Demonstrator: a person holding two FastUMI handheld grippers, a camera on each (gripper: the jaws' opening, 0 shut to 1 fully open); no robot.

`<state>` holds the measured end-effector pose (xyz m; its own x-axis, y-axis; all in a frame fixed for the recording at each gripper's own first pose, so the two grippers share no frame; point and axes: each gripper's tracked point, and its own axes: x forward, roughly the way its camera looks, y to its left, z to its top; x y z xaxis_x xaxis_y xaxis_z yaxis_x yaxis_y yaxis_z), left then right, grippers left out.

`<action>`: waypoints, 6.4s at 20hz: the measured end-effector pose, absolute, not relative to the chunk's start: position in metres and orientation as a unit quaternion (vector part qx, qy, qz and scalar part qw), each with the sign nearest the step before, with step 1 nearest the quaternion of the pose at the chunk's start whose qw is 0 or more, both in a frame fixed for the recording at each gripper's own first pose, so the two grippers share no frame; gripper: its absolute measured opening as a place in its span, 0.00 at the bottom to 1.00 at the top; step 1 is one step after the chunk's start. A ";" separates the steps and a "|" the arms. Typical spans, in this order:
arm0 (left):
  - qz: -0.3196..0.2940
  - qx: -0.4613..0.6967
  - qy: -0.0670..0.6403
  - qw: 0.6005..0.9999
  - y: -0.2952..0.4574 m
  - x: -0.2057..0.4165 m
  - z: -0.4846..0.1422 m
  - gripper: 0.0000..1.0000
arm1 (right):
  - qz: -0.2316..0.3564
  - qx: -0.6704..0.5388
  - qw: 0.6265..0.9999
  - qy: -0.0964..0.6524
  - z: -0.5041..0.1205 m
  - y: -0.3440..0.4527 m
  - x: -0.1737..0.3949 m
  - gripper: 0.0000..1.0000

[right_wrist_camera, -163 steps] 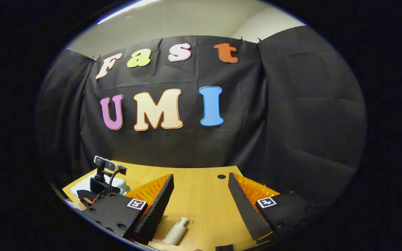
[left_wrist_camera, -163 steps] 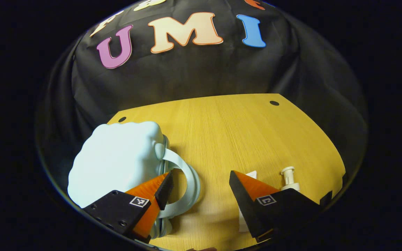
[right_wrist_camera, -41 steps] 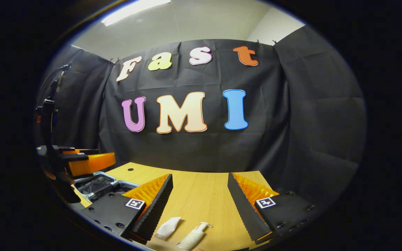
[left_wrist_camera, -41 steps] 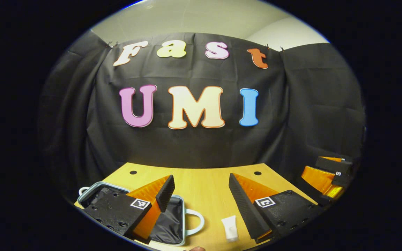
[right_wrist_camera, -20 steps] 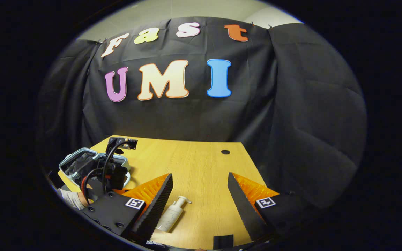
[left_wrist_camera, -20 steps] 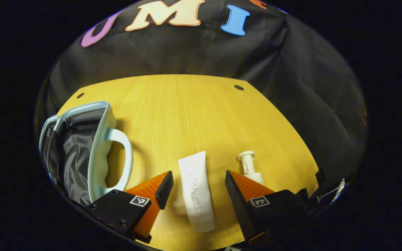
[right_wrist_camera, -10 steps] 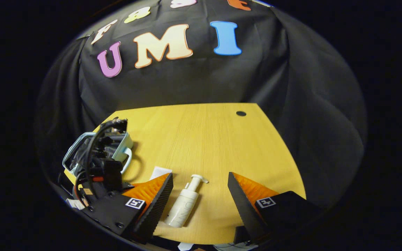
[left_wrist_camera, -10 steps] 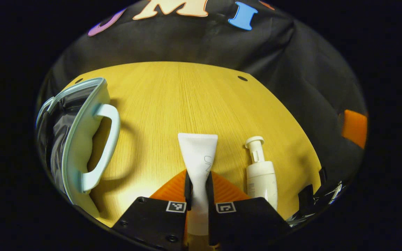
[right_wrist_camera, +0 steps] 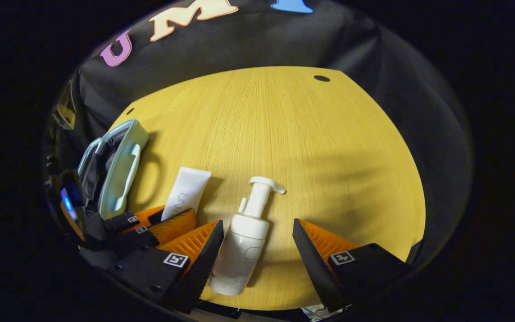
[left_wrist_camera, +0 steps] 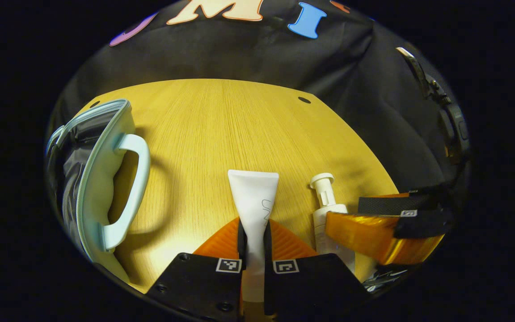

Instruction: First open the suitcase, pack the skin care products into it, and then close the suitcase.

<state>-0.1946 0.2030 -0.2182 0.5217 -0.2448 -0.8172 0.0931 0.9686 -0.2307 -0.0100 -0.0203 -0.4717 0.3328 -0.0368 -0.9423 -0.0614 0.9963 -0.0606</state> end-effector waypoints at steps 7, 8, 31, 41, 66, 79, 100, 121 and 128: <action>-0.115 -0.094 0.476 0.867 0.203 -0.194 -0.205 0.08 | 0.020 -0.011 0.789 0.615 -0.488 -0.017 -0.021 0.61; -0.122 -0.099 0.467 0.870 0.201 -0.193 -0.196 0.08 | 0.021 -0.008 0.788 0.615 -0.489 -0.014 -0.021 0.59; 0.049 -0.073 0.493 0.866 0.483 -0.197 -0.172 0.08 | -0.020 0.028 0.803 0.595 -0.484 -0.001 -0.017 0.53; 0.040 -0.092 0.495 0.863 0.497 -0.208 -0.189 0.23 | 0.085 0.093 0.837 0.532 -0.402 0.130 0.042 0.51; 0.253 -0.134 0.365 0.886 0.694 -0.310 -0.058 0.55 | 0.198 -0.009 0.742 0.641 -0.496 0.325 -0.003 0.62; 0.337 -0.171 0.386 0.841 0.880 -0.289 -0.091 0.55 | 0.221 -0.002 0.840 0.496 -0.391 0.276 0.047 0.99; 0.286 -0.103 0.439 0.845 0.873 -0.253 -0.056 0.00 | 0.182 -0.027 0.871 0.455 -0.358 0.203 0.057 0.99; 0.008 -0.100 0.335 0.937 0.547 -0.125 0.101 0.00 | 0.183 0.049 0.906 0.380 -0.302 0.115 0.061 0.99; -0.103 -0.141 0.383 0.907 0.424 -0.105 0.040 0.00 | 0.125 0.062 0.919 0.369 -0.288 0.047 0.058 0.99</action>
